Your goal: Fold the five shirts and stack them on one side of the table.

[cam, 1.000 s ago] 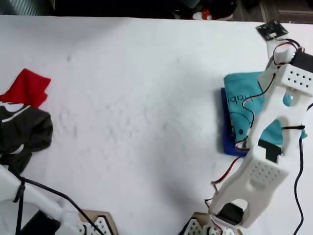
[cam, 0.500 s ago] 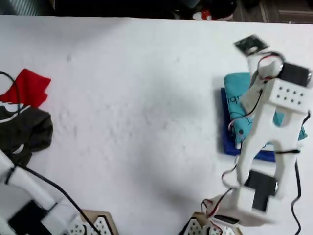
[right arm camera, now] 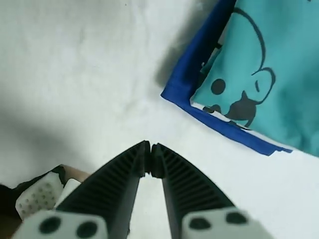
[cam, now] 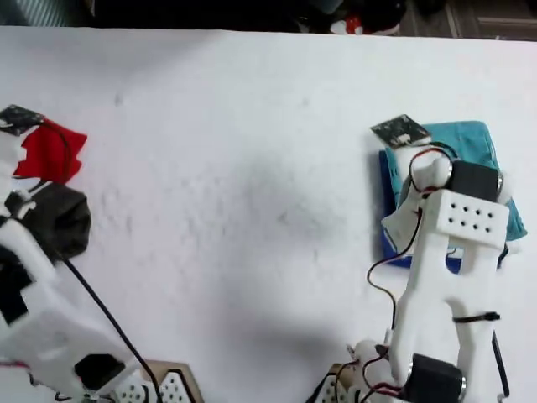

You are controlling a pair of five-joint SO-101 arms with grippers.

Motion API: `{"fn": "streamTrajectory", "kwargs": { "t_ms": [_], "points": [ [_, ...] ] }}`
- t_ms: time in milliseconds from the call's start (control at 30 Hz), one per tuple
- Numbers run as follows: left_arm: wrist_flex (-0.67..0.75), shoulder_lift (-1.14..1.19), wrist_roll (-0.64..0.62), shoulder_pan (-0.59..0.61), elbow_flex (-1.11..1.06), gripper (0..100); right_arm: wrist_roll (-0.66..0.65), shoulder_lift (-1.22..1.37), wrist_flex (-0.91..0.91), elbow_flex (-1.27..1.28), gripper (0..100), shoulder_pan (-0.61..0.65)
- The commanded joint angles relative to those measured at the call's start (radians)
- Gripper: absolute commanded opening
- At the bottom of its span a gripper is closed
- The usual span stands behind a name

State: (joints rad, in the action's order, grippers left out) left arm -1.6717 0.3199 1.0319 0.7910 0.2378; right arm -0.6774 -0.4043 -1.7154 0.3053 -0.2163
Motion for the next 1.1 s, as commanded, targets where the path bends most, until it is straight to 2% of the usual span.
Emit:
{"fn": "streamTrajectory", "kwargs": {
  "t_ms": [0,100,267,400,467,633,833,1067],
  "points": [
    [0.0,0.114,0.009,-0.024,0.11,24,0.041,-0.045,-0.004,-0.003,1.8,0.008],
    [0.003,0.203,0.006,-0.024,0.178,22,0.041,-0.059,-0.004,-0.003,1.8,0.008],
    [-0.003,0.285,0.009,-0.024,0.262,2,0.041,-0.082,-0.004,-0.003,1.8,0.002],
    [-0.106,0.245,0.003,-0.036,0.361,2,0.041,-0.091,-0.004,-0.003,1.8,0.002],
    [-0.114,0.191,-0.014,-0.048,0.422,2,0.041,-0.097,-0.004,-0.003,1.8,0.002],
    [-0.112,0.016,-0.17,-0.105,0.582,2,0.041,-0.117,-0.004,-0.003,1.8,0.004],
    [-0.075,-0.128,-0.298,-0.232,0.802,2,0.037,-0.136,-0.004,-0.003,1.8,0.005],
    [-0.068,-0.17,-0.31,-0.475,1.057,2,0.04,-0.142,-0.004,-0.003,1.8,0.002]
  ]
}}
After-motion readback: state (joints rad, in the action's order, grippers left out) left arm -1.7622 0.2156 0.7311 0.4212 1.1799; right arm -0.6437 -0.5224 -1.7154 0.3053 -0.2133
